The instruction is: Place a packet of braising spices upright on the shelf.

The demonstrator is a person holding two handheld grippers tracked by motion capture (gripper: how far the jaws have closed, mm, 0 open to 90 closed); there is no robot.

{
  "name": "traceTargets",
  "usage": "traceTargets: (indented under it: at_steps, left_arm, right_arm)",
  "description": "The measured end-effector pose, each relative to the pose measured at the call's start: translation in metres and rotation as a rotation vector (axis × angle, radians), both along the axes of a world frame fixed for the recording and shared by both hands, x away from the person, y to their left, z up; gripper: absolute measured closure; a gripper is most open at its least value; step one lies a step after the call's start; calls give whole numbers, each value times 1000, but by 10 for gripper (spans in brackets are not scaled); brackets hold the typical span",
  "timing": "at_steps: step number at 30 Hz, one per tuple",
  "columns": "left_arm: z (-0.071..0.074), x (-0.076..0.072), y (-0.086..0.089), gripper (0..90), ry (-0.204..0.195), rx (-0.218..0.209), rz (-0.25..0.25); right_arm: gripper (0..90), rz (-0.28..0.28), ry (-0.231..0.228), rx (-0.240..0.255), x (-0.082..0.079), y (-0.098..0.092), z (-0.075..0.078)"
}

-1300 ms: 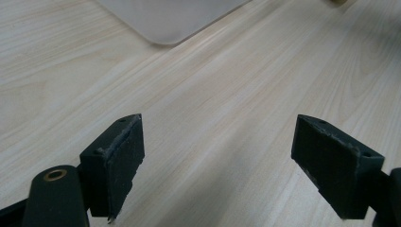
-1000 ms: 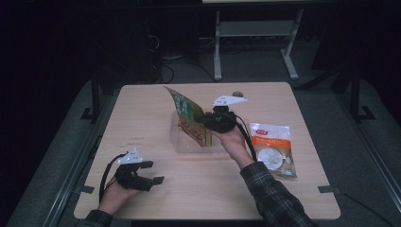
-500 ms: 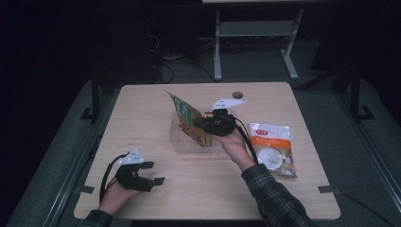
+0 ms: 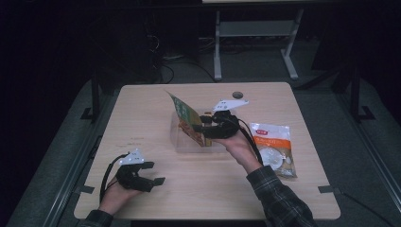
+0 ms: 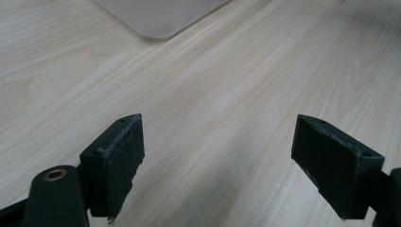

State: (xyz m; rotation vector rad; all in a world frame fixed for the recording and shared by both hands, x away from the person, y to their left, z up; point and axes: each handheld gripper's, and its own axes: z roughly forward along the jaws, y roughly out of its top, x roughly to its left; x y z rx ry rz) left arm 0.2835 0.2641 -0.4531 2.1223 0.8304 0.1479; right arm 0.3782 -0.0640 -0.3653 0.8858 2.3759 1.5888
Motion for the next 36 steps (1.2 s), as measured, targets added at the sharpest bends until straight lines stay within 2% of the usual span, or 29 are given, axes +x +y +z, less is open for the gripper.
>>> traceTargets:
  at_steps: [9, 17, 25, 36]
  left_arm:
    - [0, 1, -1, 174, 22, -16, 2]
    - [0, 0, -1, 175, 2, 3, -13]
    - [-1, -1, -3, 175, 12, -4, -10]
    - [-1, -1, -4, 175, 8, 0, -16]
  right_arm:
    - [407, 7, 7, -20, -14, -12, 4]
    - [395, 22, 4, -58, -30, -28, 2]
    - [395, 40, 18, -101, -45, -49, -7]
    - [397, 25, 38, -162, -63, -71, -28]
